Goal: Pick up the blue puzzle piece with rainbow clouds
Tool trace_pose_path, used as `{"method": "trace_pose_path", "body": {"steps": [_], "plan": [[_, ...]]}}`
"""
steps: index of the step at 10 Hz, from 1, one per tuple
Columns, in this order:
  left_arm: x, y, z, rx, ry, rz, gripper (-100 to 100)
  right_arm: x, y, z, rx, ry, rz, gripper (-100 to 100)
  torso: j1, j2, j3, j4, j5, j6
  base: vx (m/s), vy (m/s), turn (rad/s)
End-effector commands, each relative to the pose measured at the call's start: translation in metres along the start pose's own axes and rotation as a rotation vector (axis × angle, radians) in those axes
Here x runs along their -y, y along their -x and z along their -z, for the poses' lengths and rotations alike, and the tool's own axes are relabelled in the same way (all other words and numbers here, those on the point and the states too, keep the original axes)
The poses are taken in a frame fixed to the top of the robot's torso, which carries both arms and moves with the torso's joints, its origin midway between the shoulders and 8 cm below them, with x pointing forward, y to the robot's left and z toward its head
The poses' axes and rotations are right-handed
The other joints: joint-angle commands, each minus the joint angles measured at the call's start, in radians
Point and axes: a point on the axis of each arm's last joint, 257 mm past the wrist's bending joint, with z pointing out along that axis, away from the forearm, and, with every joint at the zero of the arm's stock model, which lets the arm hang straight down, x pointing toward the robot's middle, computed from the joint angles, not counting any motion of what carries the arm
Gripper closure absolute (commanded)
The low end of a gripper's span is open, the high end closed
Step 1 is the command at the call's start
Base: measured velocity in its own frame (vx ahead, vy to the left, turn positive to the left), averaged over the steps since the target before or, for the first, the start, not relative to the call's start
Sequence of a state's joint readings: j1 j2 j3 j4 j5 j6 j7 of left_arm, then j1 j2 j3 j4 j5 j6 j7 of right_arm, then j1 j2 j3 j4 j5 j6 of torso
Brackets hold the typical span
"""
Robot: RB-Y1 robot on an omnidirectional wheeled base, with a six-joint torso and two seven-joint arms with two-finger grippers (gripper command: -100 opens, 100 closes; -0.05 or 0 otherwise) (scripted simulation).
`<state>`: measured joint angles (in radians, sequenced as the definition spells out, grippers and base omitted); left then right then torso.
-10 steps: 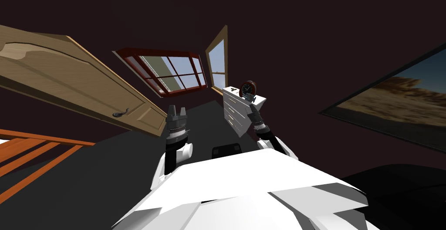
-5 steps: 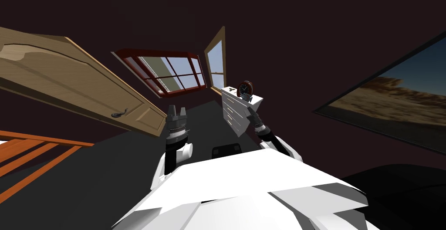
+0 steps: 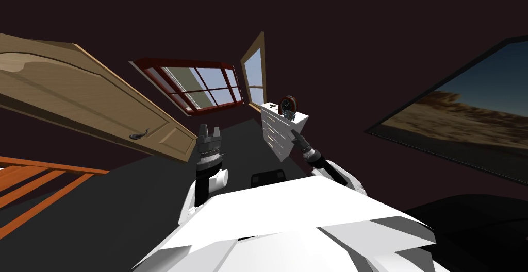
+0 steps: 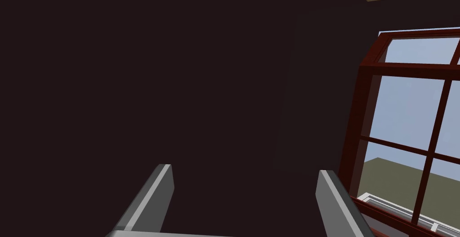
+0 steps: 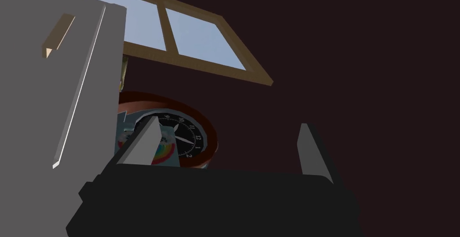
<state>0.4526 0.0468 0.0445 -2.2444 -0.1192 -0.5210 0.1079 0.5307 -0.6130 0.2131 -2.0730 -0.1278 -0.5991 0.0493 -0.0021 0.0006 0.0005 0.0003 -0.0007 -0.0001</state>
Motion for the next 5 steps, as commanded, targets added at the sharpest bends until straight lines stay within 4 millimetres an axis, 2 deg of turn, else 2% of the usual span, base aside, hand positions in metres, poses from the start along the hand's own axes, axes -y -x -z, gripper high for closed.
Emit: {"method": "trace_pose_path", "body": {"steps": [1,5], "plan": [[0.0000,0.0000,0.0000,0.000,0.000,0.000,0,0.0053,-0.0074,0.0055,-0.044,-0.013,-0.017,-100,0.000,0.000,0.000,0.000,0.000,0.000,-0.007,-0.038,-0.026],[0.0000,0.0000,0.0000,0.000,0.000,0.000,0,0.0131,-0.0153,0.0146,-0.135,-0.042,-0.005,-100,0.000,0.000,0.000,0.000,0.000,0.000,-0.008,-0.037,-0.009]]}}
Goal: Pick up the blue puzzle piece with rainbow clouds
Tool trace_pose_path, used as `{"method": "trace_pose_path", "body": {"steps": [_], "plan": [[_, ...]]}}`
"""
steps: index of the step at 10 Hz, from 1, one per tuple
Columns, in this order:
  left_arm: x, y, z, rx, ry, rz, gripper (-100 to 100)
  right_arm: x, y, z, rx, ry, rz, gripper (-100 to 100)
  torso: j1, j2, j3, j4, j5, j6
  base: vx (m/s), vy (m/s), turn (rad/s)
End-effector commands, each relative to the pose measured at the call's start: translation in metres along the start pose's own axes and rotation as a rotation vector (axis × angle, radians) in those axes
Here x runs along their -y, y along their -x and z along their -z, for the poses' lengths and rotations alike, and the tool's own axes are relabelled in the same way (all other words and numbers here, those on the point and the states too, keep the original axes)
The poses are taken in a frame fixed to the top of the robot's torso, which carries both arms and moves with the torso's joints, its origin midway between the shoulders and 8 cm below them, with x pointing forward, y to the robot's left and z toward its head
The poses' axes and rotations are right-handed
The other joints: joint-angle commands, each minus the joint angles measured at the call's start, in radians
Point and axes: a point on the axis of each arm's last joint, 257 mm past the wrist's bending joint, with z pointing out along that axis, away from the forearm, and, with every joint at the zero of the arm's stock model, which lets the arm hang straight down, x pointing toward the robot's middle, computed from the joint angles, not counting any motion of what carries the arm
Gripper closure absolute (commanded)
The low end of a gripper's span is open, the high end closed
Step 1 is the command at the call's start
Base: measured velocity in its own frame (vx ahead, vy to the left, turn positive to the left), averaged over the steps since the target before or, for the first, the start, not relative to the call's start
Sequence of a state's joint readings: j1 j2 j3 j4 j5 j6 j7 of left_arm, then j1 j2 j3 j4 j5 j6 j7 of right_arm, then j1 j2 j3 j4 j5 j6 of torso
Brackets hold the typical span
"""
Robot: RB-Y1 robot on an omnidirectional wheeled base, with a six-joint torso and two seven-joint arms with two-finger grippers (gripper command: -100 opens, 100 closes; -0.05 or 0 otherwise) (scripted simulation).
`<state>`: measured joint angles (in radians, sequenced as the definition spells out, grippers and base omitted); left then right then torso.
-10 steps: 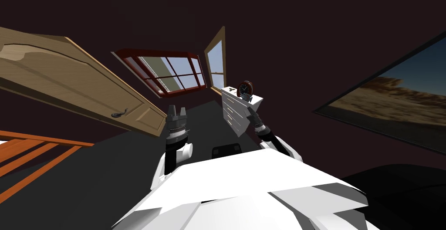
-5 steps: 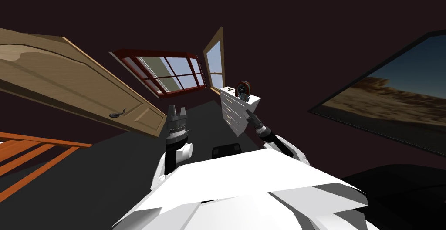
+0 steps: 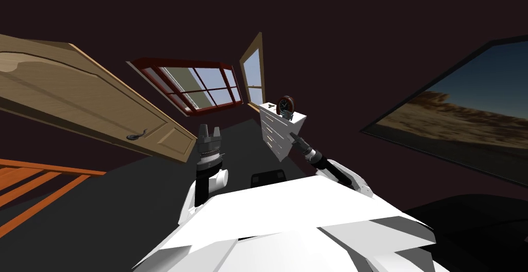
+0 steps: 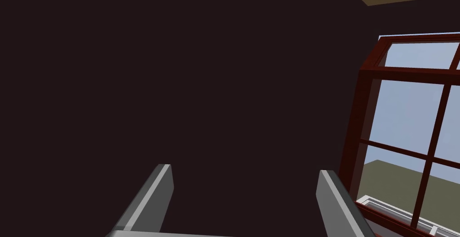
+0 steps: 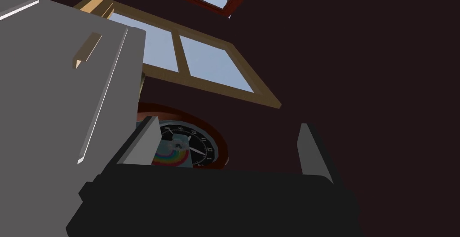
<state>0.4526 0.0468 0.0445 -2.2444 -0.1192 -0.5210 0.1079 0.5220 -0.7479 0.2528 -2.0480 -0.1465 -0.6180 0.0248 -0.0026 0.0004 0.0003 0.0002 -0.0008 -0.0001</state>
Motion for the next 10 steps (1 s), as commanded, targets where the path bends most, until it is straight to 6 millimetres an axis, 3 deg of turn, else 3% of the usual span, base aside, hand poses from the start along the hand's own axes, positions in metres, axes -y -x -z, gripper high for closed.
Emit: {"method": "trace_pose_path", "body": {"steps": [1,10], "plan": [[0.000,0.000,0.000,0.000,0.000,0.000,0,0.002,-0.001,0.004,-0.028,-0.009,0.009,-100,0.000,0.000,0.000,0.000,0.000,0.000,-0.002,-0.025,0.004],[0.000,0.000,0.000,0.000,0.000,0.000,0,0.023,-0.016,0.029,-0.244,-0.096,0.027,-100,0.001,-0.001,0.000,0.000,0.000,0.000,-0.001,-0.029,-0.010]]}}
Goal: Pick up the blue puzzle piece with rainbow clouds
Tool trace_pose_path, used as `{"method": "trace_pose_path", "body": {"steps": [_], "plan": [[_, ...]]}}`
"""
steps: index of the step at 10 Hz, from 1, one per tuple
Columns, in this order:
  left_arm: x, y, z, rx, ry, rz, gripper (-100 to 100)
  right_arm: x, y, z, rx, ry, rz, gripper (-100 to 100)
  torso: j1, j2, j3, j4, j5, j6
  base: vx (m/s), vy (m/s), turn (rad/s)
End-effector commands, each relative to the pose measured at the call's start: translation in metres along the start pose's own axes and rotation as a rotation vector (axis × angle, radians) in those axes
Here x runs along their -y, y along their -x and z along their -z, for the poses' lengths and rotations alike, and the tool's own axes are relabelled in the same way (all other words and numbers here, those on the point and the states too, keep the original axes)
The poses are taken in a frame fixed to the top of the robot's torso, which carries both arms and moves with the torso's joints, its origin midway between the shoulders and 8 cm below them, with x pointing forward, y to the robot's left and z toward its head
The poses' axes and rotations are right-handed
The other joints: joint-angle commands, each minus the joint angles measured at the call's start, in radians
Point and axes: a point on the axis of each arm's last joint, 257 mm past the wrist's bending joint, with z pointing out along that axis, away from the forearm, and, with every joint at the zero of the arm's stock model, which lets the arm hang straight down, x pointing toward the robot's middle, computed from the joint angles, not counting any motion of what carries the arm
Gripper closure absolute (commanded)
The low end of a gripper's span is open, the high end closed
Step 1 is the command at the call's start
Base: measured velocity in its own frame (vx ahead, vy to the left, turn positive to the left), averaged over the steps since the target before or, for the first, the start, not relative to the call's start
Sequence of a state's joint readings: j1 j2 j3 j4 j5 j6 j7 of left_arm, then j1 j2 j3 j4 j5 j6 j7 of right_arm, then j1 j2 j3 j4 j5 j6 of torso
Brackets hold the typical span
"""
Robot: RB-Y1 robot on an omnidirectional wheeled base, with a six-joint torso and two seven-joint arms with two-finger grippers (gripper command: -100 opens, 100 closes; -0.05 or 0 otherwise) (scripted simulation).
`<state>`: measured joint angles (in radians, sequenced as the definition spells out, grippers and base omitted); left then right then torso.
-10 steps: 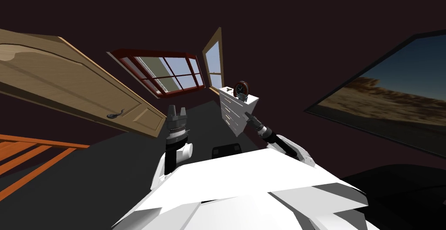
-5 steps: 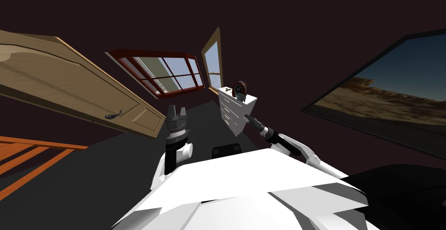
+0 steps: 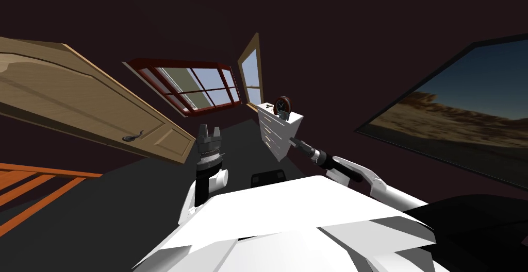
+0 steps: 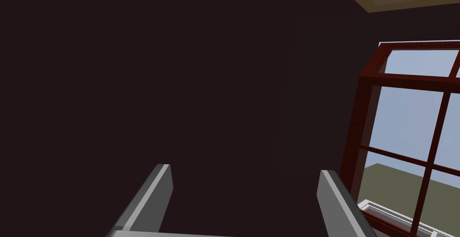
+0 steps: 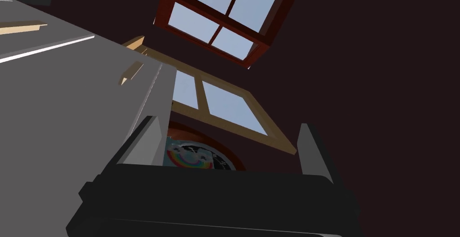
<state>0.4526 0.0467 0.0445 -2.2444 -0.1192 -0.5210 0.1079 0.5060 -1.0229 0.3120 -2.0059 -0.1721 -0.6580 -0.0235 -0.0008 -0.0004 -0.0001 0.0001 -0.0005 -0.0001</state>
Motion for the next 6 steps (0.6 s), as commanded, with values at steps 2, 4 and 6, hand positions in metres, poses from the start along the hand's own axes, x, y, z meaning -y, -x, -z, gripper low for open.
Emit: {"method": "trace_pose_path", "body": {"steps": [2,4,6], "plan": [[0.000,0.000,0.000,0.000,0.000,0.000,0,0.007,-0.005,0.007,-0.065,-0.030,0.006,-100,-0.001,0.000,0.000,0.000,0.000,0.000,0.007,-0.028,-0.016],[0.000,0.000,0.000,0.000,0.000,0.000,0,0.012,-0.007,0.013,-0.113,-0.053,0.006,-100,0.000,0.000,0.000,0.000,0.000,0.000,0.007,-0.014,-0.007],[0.000,0.000,0.000,0.000,0.000,0.000,0,0.015,-0.006,0.019,-0.157,-0.078,0.034,-100,0.000,-0.001,0.000,0.000,0.000,0.000,0.010,-0.015,-0.004]]}}
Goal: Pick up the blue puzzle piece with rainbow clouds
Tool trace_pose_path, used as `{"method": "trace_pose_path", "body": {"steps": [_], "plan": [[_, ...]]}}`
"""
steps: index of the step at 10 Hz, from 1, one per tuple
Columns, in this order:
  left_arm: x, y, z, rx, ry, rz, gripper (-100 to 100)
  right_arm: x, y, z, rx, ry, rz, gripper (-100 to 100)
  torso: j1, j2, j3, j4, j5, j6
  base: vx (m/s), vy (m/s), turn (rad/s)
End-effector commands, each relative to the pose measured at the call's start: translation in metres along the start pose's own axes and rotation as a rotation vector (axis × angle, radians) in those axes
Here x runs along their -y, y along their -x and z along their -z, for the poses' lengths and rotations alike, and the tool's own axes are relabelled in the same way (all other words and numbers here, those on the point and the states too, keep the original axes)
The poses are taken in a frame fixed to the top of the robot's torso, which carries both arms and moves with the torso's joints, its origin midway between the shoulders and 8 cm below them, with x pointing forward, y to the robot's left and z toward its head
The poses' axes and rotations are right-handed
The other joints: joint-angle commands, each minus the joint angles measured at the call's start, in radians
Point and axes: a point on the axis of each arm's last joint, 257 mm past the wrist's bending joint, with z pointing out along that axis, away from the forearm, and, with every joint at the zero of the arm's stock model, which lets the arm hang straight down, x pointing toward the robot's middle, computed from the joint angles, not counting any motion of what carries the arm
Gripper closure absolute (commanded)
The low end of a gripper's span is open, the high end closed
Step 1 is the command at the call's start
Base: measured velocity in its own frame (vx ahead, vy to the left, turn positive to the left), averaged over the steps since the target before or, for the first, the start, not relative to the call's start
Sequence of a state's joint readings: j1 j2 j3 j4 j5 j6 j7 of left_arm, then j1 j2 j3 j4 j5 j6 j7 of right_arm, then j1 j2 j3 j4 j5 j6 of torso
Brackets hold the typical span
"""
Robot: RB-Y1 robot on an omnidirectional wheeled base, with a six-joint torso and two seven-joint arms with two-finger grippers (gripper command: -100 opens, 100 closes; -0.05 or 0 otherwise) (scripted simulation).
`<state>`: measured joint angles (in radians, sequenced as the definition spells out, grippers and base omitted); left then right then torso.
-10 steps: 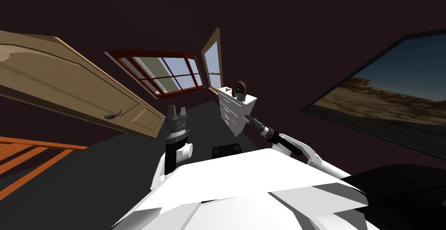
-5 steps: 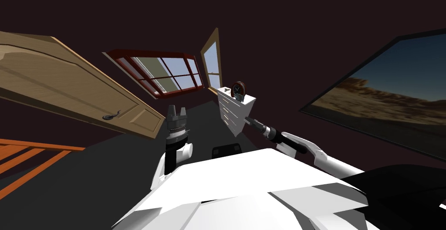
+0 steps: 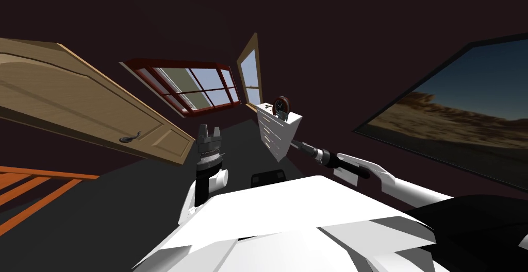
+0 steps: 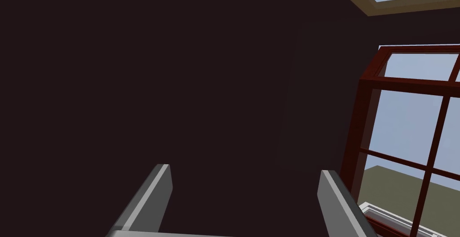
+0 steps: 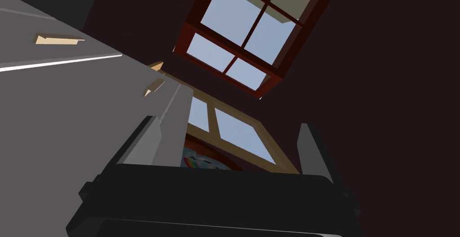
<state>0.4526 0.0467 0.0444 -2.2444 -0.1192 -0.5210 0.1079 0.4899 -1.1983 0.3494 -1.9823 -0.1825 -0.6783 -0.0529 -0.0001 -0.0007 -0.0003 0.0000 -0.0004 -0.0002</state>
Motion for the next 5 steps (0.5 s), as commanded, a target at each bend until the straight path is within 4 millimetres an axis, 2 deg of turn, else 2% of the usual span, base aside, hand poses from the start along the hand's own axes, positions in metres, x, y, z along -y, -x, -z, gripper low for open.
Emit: {"method": "trace_pose_path", "body": {"steps": [1,5], "plan": [[0.000,0.000,0.000,0.000,0.000,0.000,0,0.004,-0.002,0.004,-0.040,-0.020,-0.003,-100,0.000,0.000,0.000,0.000,0.000,0.000,0.014,-0.015,-0.017],[0.000,0.000,0.000,0.000,0.000,0.000,0,0.013,-0.001,0.017,-0.130,-0.075,0.032,-100,0.000,-0.001,0.000,0.000,0.000,0.000,0.016,-0.009,-0.008]]}}
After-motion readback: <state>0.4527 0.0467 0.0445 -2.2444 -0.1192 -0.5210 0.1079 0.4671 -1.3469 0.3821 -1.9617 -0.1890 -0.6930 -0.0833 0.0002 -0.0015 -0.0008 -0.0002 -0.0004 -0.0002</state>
